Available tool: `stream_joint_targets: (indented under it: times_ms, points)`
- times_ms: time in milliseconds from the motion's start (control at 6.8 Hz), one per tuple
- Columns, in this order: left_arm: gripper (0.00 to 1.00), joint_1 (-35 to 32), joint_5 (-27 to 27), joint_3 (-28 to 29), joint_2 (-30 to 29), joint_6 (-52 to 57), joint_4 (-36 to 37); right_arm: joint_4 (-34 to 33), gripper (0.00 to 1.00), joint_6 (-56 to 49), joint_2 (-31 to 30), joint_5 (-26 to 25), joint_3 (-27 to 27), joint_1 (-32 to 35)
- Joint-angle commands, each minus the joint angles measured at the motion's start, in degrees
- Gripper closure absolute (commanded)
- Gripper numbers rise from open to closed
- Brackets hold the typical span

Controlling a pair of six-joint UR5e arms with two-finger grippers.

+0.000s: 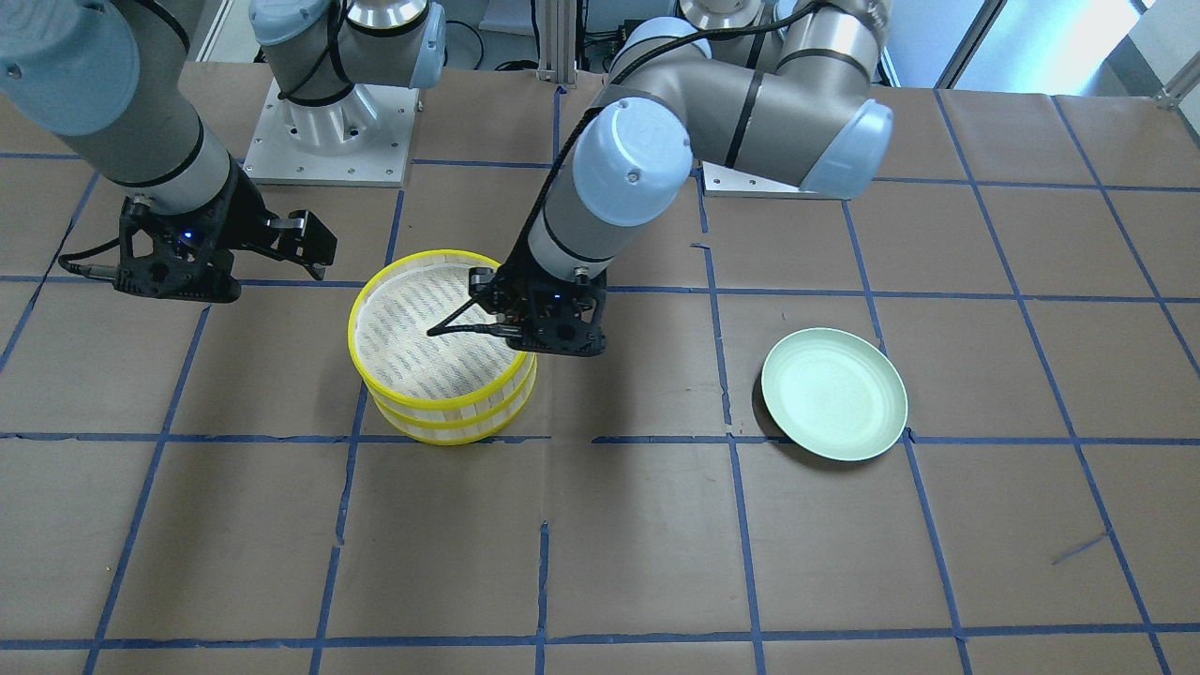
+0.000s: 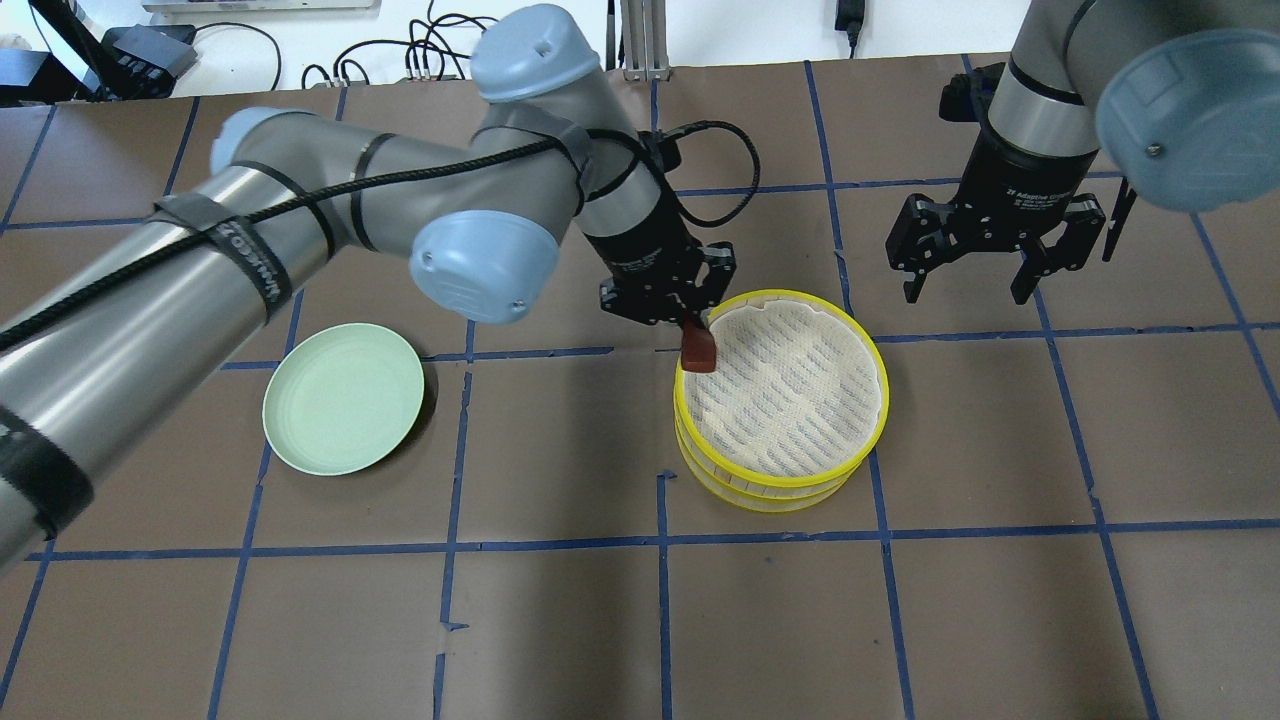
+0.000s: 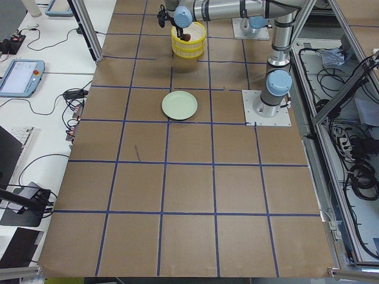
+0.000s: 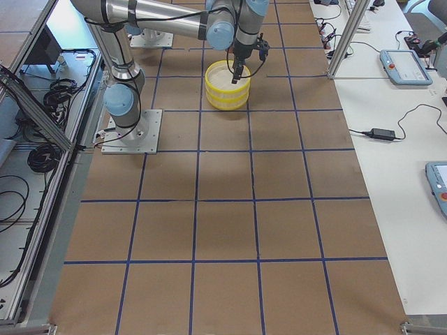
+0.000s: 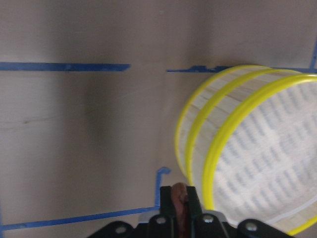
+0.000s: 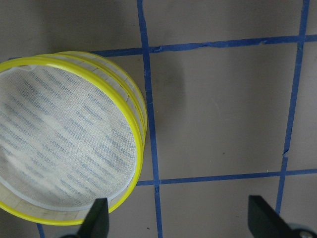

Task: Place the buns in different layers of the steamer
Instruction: 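Carry the red bun over the top tier and release it with left gripper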

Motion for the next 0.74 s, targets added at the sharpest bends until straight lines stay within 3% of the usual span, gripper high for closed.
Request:
stream_joint_targets:
  times_ms: [0, 147, 294, 441, 588]
  points:
    - [0.11, -2.56, -0.17, -0.90, -1.94, -3.40, 4.42, 1.02, 0.00, 0.04, -0.34, 0.14, -0.75, -0.09]
    - [0.00, -2.56, 6.11, -0.82, -2.02, -3.40, 0.67, 1.11, 0.00, 0.04, -0.34, 0.14, -0.84, -0.09]
    - [0.00, -2.56, 7.65, 0.40, -0.54, -3.22, -1.98, 0.94, 0.00, 0.30, -0.51, 0.06, -0.84, -0.01]
    - [0.00, -1.52, 15.24, 0.41, 1.47, -1.83, -3.83, 0.68, 0.00, 0.82, -1.21, -0.03, -0.84, 0.43]
    - [0.00, 0.67, 18.10, 0.67, 4.71, 3.23, -6.72, 0.50, 0.00, 0.13, -2.61, -0.29, -1.02, 0.35]
